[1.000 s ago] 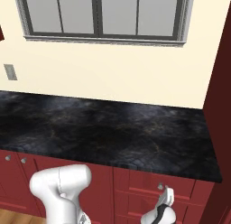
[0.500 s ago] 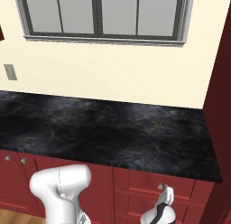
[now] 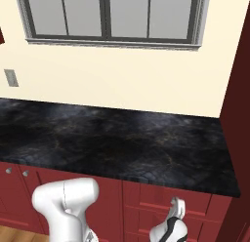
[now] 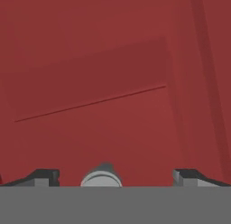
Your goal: Take the pizza cutter from the drawer on the right and place it on the dining counter for cutting.
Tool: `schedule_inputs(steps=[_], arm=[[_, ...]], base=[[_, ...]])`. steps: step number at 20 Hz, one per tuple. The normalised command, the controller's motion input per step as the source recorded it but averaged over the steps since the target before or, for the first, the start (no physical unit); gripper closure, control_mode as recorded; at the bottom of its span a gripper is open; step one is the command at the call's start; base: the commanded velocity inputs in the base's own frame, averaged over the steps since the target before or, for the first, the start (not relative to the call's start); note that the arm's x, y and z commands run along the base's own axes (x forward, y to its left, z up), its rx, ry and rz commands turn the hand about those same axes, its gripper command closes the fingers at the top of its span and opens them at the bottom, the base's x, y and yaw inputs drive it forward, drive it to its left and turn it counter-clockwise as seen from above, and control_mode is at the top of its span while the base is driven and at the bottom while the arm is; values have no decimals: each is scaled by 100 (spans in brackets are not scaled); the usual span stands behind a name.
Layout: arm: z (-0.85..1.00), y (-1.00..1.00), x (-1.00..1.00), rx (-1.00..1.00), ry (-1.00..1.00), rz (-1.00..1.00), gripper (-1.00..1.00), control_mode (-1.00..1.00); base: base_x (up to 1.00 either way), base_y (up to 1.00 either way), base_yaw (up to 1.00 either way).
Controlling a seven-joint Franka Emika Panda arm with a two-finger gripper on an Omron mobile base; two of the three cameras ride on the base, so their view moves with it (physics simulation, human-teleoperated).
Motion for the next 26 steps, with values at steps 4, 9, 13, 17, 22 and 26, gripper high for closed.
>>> schedule_inputs(steps=[4, 9, 13, 17, 22, 26], arm=[[1, 0, 21, 0, 0, 0, -100, -100], [0, 0, 22, 0, 0, 0, -100, -100], [0, 0, 1, 0, 0, 0, 100, -100], [0, 0, 0, 0, 0, 0, 100, -100], [-2, -1, 0, 0, 0, 0, 100, -100], [-1, -21, -20, 0, 0, 0, 100, -100]], base=[[0, 0, 0], [0, 0, 0], [0, 0, 0], [0, 0, 0], [0, 0, 0], [0, 0, 0]])
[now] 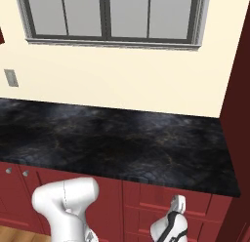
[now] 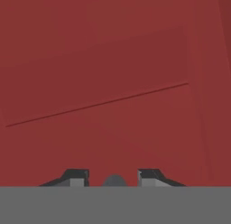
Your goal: Take the pizza cutter from the drawer on the right and place it on the dining counter for cutting.
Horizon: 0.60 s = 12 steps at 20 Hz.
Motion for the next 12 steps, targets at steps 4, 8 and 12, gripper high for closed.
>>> schedule_inputs(steps=[4, 8, 12], arm=[[0, -37, -51, 0, 0, 0, 100, -100], [0, -44, -57, 0, 0, 0, 100, -100], [0, -52, -65, 0, 0, 0, 100, -100]], base=[[0, 0, 0], [0, 0, 0], [0, 0, 0]])
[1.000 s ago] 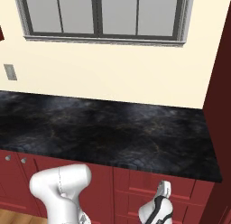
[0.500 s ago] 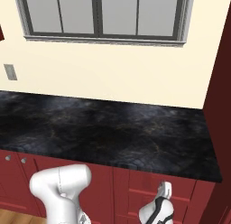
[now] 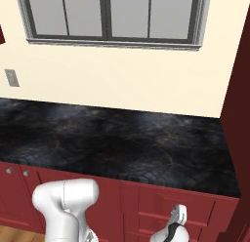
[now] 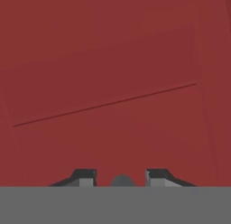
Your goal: Take the pizza cutter from the drawer on the right and place it on the dining counter for cutting.
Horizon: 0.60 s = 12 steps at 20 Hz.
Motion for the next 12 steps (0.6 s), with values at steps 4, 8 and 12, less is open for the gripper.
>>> schedule_inputs(steps=[4, 8, 12], arm=[[0, -49, -78, 0, 0, 0, 100, -100], [0, -41, -72, 0, 0, 0, 100, -100], [0, -43, -79, 0, 0, 0, 100, -100]], base=[[0, 0, 0], [0, 0, 0], [0, 0, 0]])
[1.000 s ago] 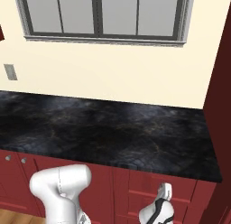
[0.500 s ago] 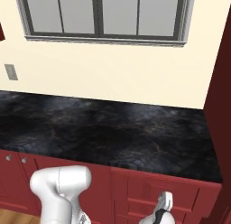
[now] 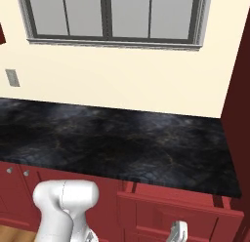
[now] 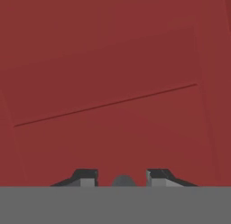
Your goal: Take the pizza cutter from the drawer on the right and place it on the dining counter for cutting.
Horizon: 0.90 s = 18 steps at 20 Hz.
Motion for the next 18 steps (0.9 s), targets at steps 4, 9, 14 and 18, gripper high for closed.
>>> schedule_inputs(steps=[4, 9, 14, 18], arm=[[0, -39, -80, 0, 0, -1, 100, -100], [0, -42, -80, 0, 0, -1, 100, -100], [0, -46, -84, 0, 0, 0, 100, -100], [0, -47, -83, 0, 0, -1, 100, -100]], base=[[0, 0, 0], [0, 0, 0], [0, 0, 0], [0, 0, 0]])
